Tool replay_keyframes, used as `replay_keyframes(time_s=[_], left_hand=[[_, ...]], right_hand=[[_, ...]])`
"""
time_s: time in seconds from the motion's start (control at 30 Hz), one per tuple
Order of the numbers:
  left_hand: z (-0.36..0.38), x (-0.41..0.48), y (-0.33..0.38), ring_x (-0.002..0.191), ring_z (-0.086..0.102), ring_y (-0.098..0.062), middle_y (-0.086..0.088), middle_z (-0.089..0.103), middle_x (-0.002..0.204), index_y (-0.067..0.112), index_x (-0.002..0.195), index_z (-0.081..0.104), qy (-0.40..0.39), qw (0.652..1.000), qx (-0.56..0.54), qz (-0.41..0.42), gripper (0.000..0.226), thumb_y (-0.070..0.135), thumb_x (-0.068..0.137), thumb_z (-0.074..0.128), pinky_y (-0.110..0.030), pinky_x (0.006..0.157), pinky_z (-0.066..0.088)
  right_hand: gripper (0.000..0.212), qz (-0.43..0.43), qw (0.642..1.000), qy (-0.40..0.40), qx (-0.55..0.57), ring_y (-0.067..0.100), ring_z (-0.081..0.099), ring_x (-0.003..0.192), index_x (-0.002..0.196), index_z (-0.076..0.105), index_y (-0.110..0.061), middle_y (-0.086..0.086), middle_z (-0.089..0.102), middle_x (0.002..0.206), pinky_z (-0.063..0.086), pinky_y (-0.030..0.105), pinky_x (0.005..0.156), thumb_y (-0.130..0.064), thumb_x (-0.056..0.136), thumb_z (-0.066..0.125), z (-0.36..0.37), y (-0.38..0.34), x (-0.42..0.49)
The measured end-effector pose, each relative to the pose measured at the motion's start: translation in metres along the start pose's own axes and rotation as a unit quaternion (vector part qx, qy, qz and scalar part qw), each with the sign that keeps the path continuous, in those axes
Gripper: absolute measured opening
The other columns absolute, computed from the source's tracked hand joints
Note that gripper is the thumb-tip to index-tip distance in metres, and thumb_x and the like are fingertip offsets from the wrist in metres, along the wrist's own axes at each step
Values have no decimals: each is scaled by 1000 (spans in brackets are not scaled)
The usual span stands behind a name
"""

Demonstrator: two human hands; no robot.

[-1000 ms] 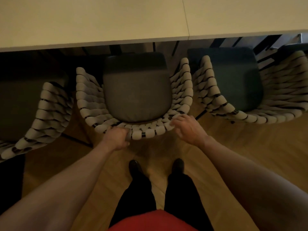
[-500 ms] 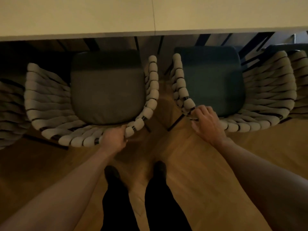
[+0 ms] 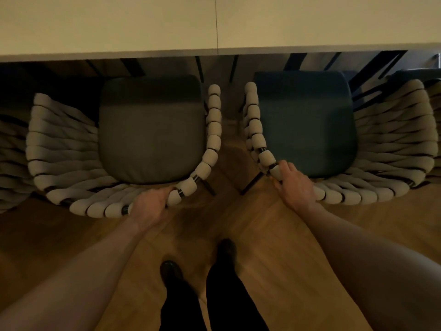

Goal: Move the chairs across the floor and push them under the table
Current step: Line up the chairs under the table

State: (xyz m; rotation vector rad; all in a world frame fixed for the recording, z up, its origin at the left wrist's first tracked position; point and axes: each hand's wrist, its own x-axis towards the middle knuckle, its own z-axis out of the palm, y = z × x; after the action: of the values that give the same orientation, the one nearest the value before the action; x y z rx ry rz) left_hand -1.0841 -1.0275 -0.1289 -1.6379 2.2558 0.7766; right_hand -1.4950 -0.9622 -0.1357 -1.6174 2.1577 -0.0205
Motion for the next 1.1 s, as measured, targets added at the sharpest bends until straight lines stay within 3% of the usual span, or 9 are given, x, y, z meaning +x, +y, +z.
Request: replay_keyframes(time_s=[0.13,0.3,0.43,0.93,1.1], left_hand=[[1,1,1,103,71,-24,-3,74,119,34,150,53,3,999,36,-1,54,39,98,69,-36,80,49],[-1,-2,4,103,71,-26,-1,74,118,37,148,55,11,998,57,-13,53,33,97,67,-42,84,57],[-3,-2,4,103,72,-27,-2,74,119,37,148,55,5,997,74,-15,55,35,95,66,-42,82,57],[-7,-1,-6,101,72,-32,-6,75,116,32,148,57,16,995,96,-12,55,29,94,68,-45,83,60],[-6,1,-6,100,72,-26,-2,74,115,33,147,54,2,993,121,-4,50,32,98,64,-39,79,57]], right_hand=[[37,4,1000,-10,8,19,62,92,135,45,-24,1,59,120,58,44,79,-44,107,58,0,-1,0],[35,8,1000,-14,-2,24,64,91,131,45,-23,3,60,117,58,50,78,-44,106,58,-2,-2,-1],[38,13,999,-35,3,29,66,100,136,43,-23,5,60,125,58,55,85,-41,106,58,-5,-3,-2],[43,41,998,-48,-8,30,65,106,141,38,-26,5,60,131,57,57,90,-42,106,58,-2,-9,1],[45,51,997,-59,-7,29,65,109,142,37,-26,5,59,133,56,58,93,-44,106,58,-3,-11,3]])
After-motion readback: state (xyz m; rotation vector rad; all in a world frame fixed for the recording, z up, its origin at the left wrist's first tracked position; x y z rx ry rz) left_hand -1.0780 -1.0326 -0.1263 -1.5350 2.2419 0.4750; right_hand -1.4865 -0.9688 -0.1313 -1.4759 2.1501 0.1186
